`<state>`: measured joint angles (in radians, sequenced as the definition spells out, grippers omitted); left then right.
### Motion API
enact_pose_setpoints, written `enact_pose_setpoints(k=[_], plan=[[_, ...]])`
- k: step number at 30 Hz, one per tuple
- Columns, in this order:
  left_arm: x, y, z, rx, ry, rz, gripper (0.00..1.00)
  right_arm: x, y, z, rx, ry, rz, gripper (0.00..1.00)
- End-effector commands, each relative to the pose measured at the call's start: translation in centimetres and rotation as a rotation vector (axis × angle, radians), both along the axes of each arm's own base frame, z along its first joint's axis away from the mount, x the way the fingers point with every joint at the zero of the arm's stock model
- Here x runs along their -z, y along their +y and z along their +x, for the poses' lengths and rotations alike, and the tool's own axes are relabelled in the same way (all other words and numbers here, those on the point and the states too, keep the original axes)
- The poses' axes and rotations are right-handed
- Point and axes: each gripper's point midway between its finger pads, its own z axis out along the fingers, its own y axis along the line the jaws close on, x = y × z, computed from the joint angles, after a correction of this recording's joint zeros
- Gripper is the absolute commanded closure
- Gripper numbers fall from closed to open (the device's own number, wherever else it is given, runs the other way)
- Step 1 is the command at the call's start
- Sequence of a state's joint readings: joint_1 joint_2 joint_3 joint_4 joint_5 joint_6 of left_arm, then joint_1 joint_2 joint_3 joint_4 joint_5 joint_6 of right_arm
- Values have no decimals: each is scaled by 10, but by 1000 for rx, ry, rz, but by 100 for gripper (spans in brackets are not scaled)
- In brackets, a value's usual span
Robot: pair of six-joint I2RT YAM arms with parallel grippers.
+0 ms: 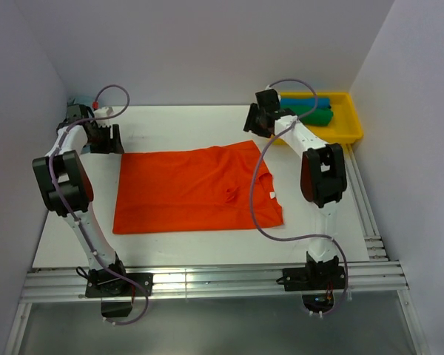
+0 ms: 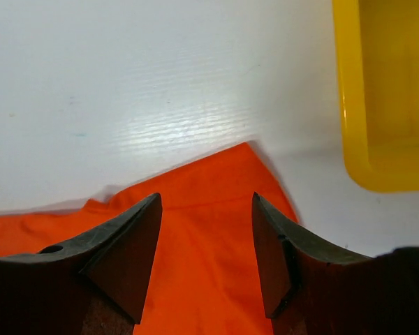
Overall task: Roll the t-shirts
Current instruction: Fold the tshirt
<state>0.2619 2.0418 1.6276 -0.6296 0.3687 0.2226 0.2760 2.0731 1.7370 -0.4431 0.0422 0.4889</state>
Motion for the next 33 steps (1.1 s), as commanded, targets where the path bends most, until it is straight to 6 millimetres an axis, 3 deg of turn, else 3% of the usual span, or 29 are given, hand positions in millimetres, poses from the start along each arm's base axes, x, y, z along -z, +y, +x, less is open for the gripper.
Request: enact_pose_setpoints(k=[1, 9, 19, 27, 31, 33], plan=[[-10, -8, 38, -11, -111, -18, 31, 5, -8, 18, -5, 4, -45, 38], [26, -24, 47, -25, -56, -75, 35, 28, -22, 28, 35, 44, -56, 36], [36, -33, 45, -20, -25, -91, 42, 66, -17, 16, 1, 125, -48, 37], [40, -34, 38, -15, -6, -91, 50, 76, -8, 17, -25, 152, -12, 38], [41, -35, 34, -14, 0, -89, 61, 78, -5, 16, -32, 155, -1, 41], [39, -36, 34, -14, -1, -94, 71, 79, -6, 16, -31, 153, 1, 42]])
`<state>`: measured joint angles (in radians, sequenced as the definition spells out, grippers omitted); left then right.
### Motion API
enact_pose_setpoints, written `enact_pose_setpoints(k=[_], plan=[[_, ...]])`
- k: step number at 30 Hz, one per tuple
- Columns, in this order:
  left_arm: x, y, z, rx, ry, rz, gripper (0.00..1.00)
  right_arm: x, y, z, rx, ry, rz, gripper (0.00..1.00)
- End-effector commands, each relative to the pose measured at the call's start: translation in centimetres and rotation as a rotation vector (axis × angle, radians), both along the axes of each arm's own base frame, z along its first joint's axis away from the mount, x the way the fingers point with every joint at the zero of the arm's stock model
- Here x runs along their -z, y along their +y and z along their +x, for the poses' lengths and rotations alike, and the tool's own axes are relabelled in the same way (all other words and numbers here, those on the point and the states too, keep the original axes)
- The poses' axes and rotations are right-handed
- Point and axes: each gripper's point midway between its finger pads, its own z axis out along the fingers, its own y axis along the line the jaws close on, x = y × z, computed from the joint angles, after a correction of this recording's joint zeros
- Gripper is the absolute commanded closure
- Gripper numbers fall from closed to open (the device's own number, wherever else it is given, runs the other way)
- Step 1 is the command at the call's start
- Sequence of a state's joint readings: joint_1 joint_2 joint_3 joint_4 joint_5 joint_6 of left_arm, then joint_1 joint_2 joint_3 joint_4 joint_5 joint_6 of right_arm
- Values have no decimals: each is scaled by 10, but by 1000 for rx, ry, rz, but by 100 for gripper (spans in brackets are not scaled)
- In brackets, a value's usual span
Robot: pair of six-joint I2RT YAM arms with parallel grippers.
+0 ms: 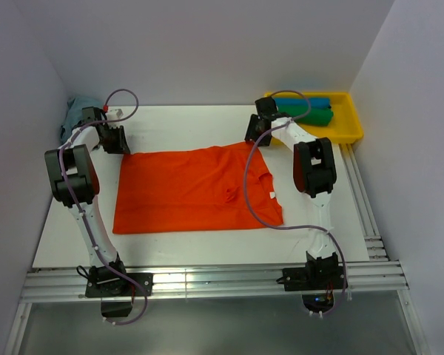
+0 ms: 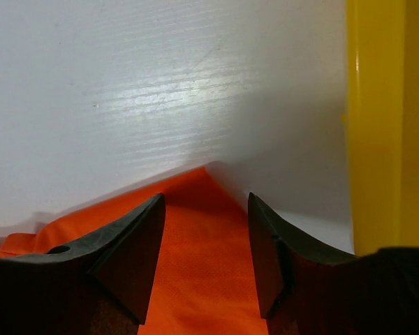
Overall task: Roll the t-shirts
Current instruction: Fold the tshirt
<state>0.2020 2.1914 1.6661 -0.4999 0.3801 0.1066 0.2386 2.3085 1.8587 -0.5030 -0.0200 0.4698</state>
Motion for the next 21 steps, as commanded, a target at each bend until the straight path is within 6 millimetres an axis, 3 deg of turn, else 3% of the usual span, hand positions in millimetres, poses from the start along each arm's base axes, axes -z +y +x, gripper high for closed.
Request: enact_pose_setpoints(k=[1, 9, 16, 21], plan=[[-7, -8, 1, 14, -12, -27, 72, -9, 4, 6, -18, -24, 18, 43], [-26, -8, 6, 21, -43, -26, 91, -14, 6, 7, -26, -37, 26, 52], [-37, -9, 5, 29, -57, -19, 100, -22, 6, 12, -21, -59, 23, 82], [-51, -10, 4, 37, -80, -18, 100, -34, 2, 10, -14, -95, 14, 93]])
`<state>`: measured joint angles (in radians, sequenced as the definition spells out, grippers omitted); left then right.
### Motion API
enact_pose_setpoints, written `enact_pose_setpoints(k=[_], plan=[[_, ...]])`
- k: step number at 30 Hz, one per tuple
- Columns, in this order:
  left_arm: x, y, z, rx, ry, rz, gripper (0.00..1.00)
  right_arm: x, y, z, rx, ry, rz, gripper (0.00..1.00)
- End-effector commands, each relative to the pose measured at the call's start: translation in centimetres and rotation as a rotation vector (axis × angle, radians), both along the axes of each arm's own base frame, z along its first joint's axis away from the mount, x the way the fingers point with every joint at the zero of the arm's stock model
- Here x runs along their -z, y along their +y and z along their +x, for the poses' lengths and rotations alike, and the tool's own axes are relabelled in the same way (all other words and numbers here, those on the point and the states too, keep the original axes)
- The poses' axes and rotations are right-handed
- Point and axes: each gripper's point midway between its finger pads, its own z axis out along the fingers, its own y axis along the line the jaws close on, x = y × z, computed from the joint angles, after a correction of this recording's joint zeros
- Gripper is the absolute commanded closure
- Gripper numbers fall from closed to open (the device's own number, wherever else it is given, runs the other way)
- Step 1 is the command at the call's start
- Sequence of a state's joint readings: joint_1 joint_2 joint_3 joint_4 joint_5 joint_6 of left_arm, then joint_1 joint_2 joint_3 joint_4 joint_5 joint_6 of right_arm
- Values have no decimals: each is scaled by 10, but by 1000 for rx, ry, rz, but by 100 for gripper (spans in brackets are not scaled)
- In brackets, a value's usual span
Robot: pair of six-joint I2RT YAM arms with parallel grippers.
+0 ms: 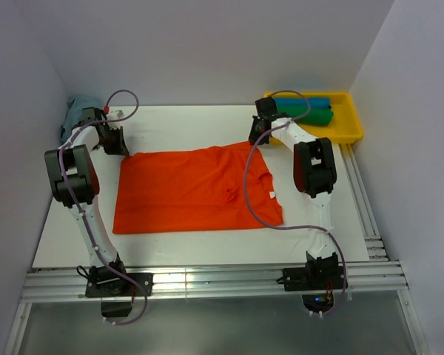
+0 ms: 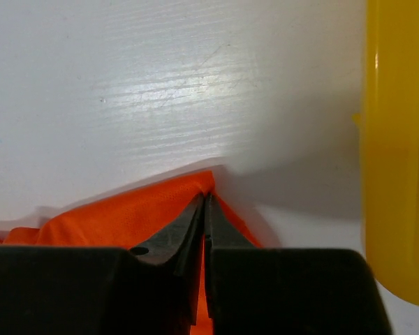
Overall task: Roll the t-shirts
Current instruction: Fold the tshirt
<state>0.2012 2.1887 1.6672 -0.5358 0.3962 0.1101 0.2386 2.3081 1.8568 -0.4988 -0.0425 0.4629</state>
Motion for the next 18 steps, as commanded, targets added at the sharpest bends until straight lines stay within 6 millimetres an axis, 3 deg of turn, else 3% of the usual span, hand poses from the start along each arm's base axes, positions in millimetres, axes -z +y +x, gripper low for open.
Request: enact_pose_setpoints(k=[1, 5, 10, 11, 18], plan=[[-54, -6, 12, 26, -112, 0, 100, -37, -2, 11, 9, -103, 2, 94], [-66, -6, 6, 35, -132, 9, 100, -59, -7, 8, 17, -159, -2, 96], [-81, -8, -2, 50, -160, 21, 100, -69, -15, -2, 37, -192, -18, 99], [-80, -8, -4, 52, -158, 22, 100, -78, -14, -1, 36, -219, -11, 99], [-79, -9, -23, 81, -140, 46, 100, -84, -19, -21, 42, -228, -8, 100]])
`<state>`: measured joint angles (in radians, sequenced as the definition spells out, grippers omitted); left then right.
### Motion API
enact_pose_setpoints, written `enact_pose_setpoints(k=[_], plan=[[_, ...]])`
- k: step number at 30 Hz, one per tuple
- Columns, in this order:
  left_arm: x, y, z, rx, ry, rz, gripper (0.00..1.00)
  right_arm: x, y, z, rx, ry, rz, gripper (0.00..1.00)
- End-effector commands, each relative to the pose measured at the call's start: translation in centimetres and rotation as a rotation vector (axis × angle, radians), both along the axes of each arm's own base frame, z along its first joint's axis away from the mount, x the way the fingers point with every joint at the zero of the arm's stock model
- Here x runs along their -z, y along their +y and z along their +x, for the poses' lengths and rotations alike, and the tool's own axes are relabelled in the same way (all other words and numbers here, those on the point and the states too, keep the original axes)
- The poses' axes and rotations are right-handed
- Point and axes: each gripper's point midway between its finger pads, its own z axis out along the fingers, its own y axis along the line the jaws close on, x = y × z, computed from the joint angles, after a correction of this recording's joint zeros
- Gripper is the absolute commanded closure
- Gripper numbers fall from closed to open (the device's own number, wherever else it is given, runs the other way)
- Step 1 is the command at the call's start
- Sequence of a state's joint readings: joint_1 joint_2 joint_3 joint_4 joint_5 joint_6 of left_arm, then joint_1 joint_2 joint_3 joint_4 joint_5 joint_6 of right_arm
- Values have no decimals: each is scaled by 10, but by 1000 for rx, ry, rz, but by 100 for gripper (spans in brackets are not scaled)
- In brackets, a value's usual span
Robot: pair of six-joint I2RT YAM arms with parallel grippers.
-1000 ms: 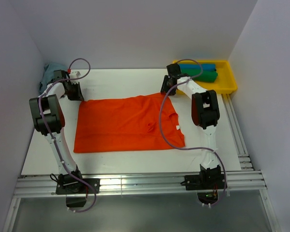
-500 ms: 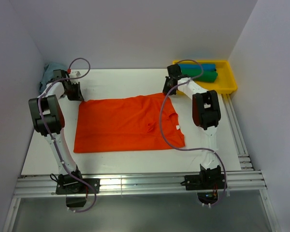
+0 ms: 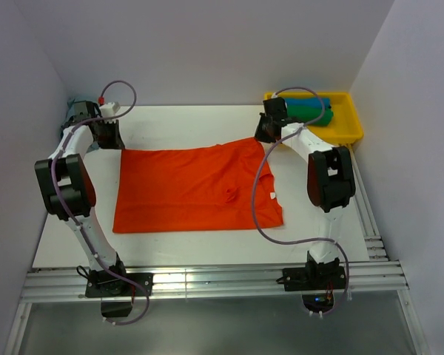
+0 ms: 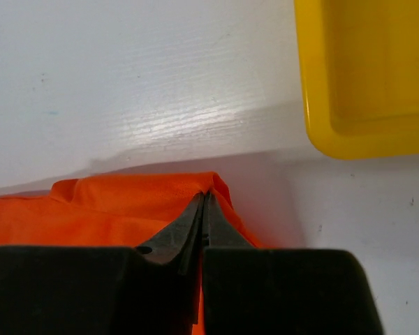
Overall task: Roll the t-shirts
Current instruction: Fold the tshirt
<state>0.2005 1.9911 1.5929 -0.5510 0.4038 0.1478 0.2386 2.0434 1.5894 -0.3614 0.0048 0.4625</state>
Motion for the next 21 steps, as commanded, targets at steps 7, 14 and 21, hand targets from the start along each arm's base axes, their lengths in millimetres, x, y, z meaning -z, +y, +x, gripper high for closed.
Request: enact_pose_setpoints(k=[7, 14, 21], plan=[[-7, -4, -34, 59, 7, 46, 100, -38, -11, -21, 25, -101, -3, 100], [-10, -2, -52, 61, 16, 50, 100, -26, -19, -50, 39, -70, -2, 100], [-20, -1, -69, 72, 10, 51, 100, -33, -24, -72, 48, -84, 3, 100]])
